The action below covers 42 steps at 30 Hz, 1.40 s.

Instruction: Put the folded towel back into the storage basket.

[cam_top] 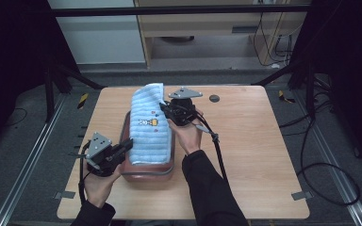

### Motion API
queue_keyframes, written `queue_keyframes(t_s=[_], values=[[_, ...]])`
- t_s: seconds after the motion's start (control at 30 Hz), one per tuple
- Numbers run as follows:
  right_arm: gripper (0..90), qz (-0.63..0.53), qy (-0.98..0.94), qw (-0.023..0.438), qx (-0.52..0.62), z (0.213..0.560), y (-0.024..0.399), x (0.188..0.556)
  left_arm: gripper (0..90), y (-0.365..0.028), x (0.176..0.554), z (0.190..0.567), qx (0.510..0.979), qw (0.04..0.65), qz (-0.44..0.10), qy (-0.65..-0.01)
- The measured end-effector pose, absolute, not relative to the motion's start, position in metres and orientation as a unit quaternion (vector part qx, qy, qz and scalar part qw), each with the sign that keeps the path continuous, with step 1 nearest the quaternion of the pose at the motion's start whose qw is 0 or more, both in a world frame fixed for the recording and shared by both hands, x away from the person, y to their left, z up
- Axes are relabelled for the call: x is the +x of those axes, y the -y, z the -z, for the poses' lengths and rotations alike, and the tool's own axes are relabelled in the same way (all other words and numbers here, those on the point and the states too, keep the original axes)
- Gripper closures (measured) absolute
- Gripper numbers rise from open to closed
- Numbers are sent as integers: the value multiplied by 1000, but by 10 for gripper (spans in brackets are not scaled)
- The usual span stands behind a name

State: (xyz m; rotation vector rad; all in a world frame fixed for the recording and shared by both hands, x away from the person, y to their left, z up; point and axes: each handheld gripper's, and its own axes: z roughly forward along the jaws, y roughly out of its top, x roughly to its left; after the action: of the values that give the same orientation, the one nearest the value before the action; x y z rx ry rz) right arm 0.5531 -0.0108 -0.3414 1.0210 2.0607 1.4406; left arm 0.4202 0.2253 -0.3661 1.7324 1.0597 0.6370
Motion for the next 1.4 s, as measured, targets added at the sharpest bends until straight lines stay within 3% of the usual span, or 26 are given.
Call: queue_keyframes(t_s=[1.4], values=[[807,-460,-775,198,385,413,-5,569,863,-226,440,419,747,412,-238,-464]])
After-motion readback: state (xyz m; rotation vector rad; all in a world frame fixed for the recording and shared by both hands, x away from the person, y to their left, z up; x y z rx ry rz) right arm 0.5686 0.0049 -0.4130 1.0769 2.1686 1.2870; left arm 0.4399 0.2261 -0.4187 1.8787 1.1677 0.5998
